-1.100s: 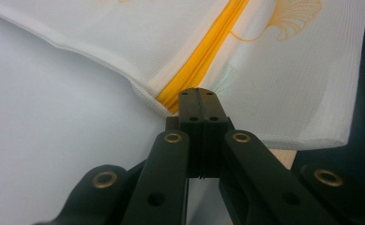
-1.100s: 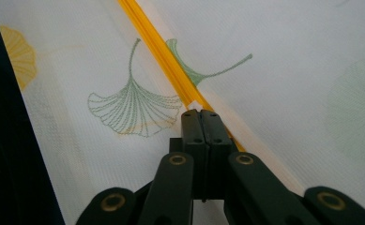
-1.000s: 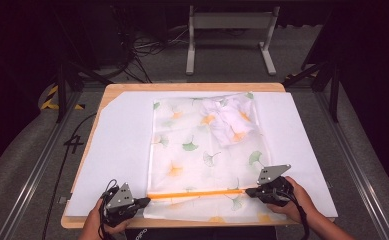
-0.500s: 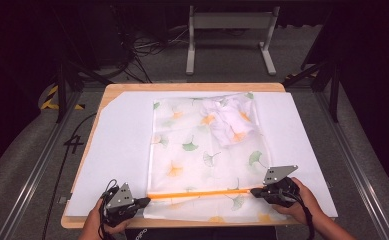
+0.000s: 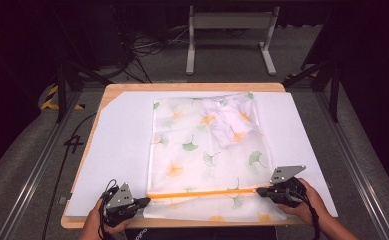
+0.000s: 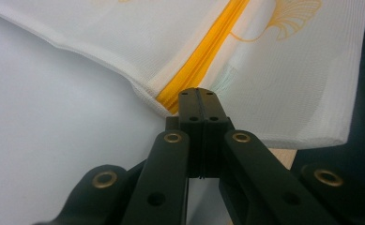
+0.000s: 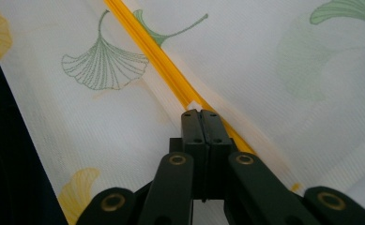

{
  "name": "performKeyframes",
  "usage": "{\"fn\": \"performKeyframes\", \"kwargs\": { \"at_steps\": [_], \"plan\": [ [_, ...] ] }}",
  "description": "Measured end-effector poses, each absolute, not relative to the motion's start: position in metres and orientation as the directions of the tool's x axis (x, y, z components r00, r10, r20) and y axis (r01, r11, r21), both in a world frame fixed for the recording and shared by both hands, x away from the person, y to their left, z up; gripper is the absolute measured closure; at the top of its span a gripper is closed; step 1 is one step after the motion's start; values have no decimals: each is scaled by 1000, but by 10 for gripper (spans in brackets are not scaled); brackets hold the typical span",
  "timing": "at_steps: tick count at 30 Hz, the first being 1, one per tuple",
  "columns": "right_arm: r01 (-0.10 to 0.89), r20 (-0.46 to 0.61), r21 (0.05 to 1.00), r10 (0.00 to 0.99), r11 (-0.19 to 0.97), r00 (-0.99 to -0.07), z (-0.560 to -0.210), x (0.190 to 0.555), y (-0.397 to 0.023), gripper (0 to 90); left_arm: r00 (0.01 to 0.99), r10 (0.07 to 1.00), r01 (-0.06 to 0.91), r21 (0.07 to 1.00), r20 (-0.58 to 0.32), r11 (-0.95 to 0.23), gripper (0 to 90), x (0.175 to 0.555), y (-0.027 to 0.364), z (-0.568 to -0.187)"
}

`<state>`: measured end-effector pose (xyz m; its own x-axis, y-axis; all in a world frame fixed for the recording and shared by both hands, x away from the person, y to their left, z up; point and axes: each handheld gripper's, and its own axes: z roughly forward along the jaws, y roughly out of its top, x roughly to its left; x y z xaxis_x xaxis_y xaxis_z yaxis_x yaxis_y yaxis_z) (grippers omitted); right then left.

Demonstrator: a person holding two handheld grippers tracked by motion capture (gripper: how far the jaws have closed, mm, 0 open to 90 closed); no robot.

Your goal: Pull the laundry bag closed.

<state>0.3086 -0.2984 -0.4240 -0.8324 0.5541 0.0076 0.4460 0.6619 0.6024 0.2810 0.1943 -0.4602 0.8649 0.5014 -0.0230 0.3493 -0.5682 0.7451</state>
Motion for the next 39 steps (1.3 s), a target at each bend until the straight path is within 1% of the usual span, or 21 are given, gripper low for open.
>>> {"fn": "performKeyframes", "kwargs": {
  "at_steps": [26, 31, 39],
  "plan": [
    [470, 8, 611, 590, 636, -808, -420, 304, -318, 900, 865, 502, 349, 745, -22, -568, 900, 281, 194, -460],
    [470, -6, 620, 602, 628, -798, -419, 302, -325, 900, 865, 502, 348, 745, -21, -569, 900, 281, 195, -460],
    [499, 14, 625, 630, 601, -777, -421, 302, -336, 900, 864, 503, 349, 745, -21, -568, 900, 281, 195, -460]
  ]
}}
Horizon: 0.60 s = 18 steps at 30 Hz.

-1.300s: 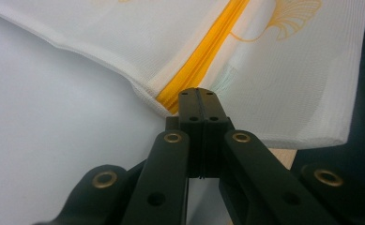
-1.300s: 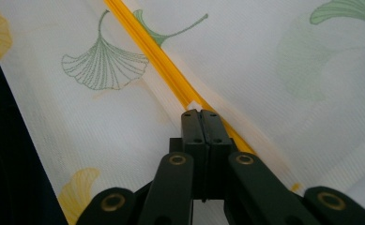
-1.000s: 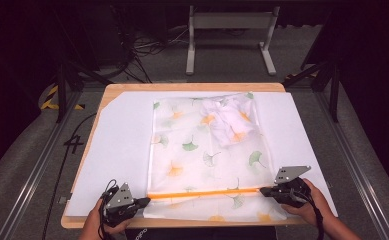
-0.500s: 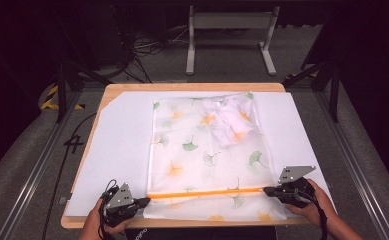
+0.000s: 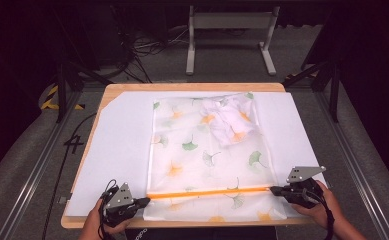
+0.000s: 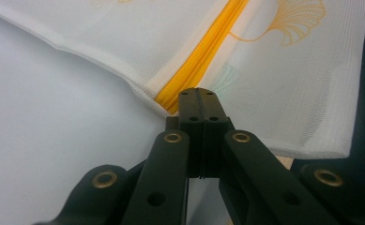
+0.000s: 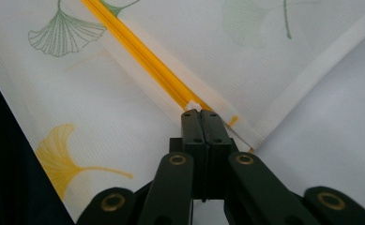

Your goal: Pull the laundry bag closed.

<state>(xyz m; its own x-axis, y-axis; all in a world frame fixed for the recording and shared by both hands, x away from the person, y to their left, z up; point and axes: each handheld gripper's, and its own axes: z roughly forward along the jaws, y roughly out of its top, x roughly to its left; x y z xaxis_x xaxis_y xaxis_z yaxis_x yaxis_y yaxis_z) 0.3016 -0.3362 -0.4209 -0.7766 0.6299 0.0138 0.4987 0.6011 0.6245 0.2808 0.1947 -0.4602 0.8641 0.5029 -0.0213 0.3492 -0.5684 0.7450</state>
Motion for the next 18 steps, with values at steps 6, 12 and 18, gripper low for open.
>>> {"fn": "performKeyframes", "kwargs": {
  "at_steps": [6, 12, 18],
  "plan": [
    [509, 20, 627, 640, 590, -768, -420, 300, -343, 900, 864, 503, 348, 745, -20, -569, 900, 281, 195, -460],
    [507, 20, 629, 640, 589, -768, -420, 300, -344, 900, 864, 503, 349, 745, -21, -568, 900, 281, 195, -460],
    [513, 27, 630, 643, 583, -765, -421, 300, -345, 900, 864, 503, 347, 745, -19, -569, 900, 281, 195, -460]
  ]
}}
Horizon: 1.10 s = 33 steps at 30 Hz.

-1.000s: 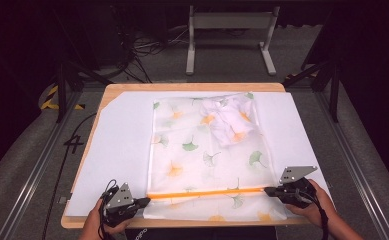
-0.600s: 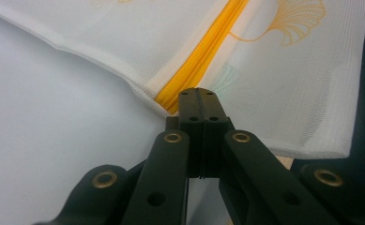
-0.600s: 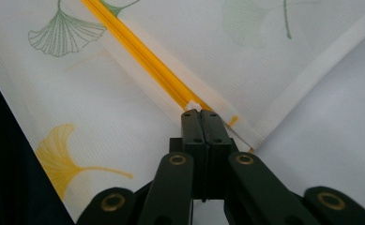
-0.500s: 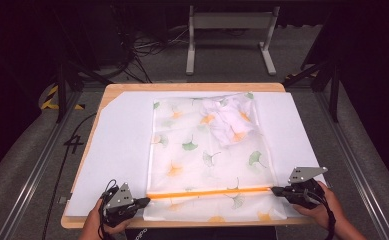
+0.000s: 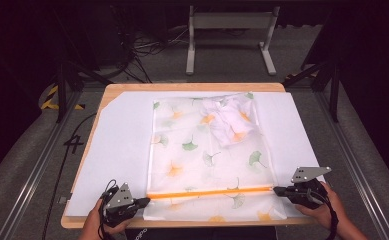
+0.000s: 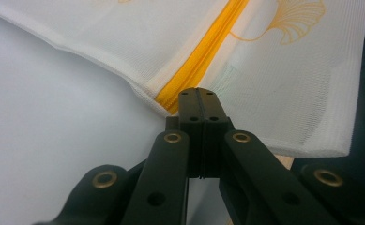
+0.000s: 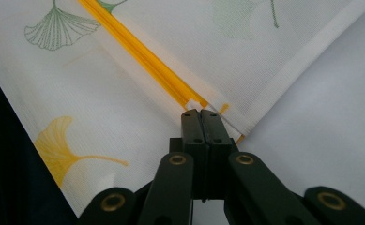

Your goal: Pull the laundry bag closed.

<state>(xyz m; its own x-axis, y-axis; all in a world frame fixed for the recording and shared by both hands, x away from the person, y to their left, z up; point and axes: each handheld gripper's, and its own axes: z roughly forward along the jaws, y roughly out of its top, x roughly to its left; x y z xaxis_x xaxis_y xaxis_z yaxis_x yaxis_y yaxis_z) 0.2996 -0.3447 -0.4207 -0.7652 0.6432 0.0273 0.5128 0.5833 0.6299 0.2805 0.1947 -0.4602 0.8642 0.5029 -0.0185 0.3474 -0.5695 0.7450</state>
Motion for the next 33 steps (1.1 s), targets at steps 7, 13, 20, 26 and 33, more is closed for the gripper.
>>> {"fn": "performKeyframes", "kwargs": {
  "at_steps": [7, 13, 20, 26, 33],
  "plan": [
    [507, 31, 641, 640, 576, -767, -423, 299, -346, 899, 864, 503, 347, 743, -16, -573, 900, 280, 194, -460],
    [474, 0, 658, 630, 585, -777, -423, 295, -344, 897, 868, 495, 349, 740, -24, -575, 900, 283, 194, -459],
    [464, 4, 678, 628, 570, -778, -427, 293, -347, 893, 879, 477, 330, 724, -2, -606, 900, 286, 193, -455],
    [424, -44, 686, 616, 591, -786, -428, 286, -346, 862, 879, 477, 315, 727, 19, -610, 900, 291, 195, -452],
    [390, -65, 716, 611, 580, -789, -424, 282, -346, 824, 869, 494, 306, 743, 38, -595, 900, 290, 200, -447]
  ]
}}
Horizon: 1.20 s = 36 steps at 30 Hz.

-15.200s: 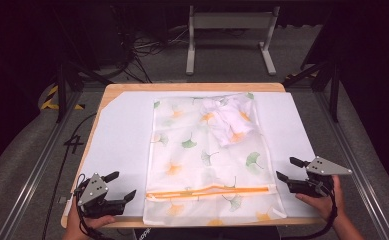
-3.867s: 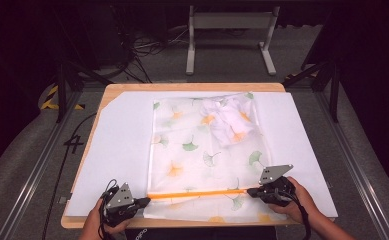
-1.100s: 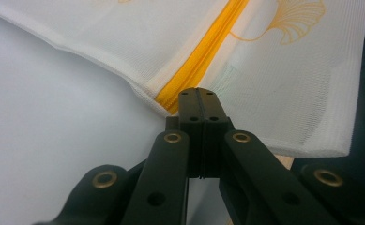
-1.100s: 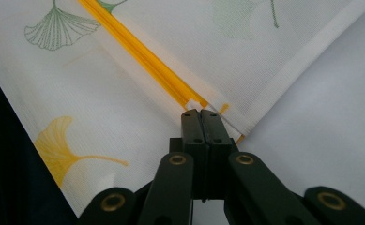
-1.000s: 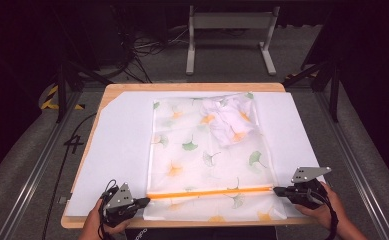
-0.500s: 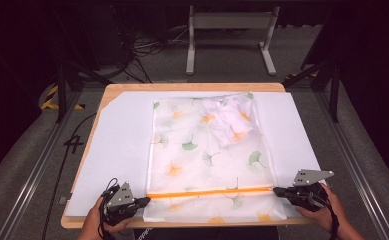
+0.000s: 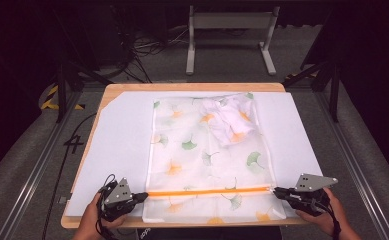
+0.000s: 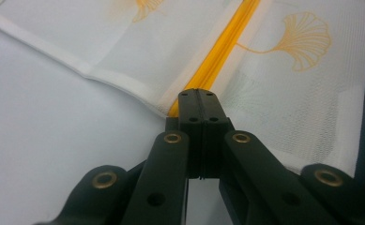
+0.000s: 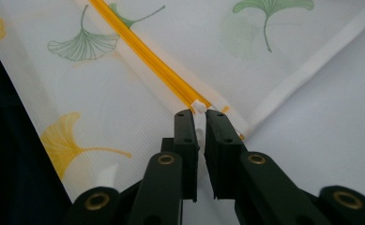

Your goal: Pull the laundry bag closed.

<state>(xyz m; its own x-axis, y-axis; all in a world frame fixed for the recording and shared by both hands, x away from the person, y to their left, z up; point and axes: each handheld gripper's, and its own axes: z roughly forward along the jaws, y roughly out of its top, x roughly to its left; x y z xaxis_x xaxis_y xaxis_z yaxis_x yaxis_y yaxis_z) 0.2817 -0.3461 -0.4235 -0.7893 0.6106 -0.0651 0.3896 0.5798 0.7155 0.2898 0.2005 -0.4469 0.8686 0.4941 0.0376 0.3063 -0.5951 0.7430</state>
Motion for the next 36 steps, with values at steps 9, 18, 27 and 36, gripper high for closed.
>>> {"fn": "performKeyframes", "kwargs": {
  "at_steps": [9, 18, 27, 36],
  "plan": [
    [344, -108, 740, 607, 578, -787, -417, 282, -342, 713, 848, 527, 282, 786, 64, -549, 877, 288, 210, -438],
    [318, -146, 766, 633, 559, -761, -407, 287, -342, 619, 814, 572, 270, 805, 102, -528, 758, 291, 215, -431],
    [303, -196, 788, 684, 537, -702, -400, 297, -345, 428, 791, 599, 260, 820, 121, -510, 566, 299, 216, -427],
    [283, -223, 805, 707, 522, -671, -399, 312, -351, 273, 746, 649, 269, 825, 148, -497, 348, 312, 221, -426]
  ]
}}
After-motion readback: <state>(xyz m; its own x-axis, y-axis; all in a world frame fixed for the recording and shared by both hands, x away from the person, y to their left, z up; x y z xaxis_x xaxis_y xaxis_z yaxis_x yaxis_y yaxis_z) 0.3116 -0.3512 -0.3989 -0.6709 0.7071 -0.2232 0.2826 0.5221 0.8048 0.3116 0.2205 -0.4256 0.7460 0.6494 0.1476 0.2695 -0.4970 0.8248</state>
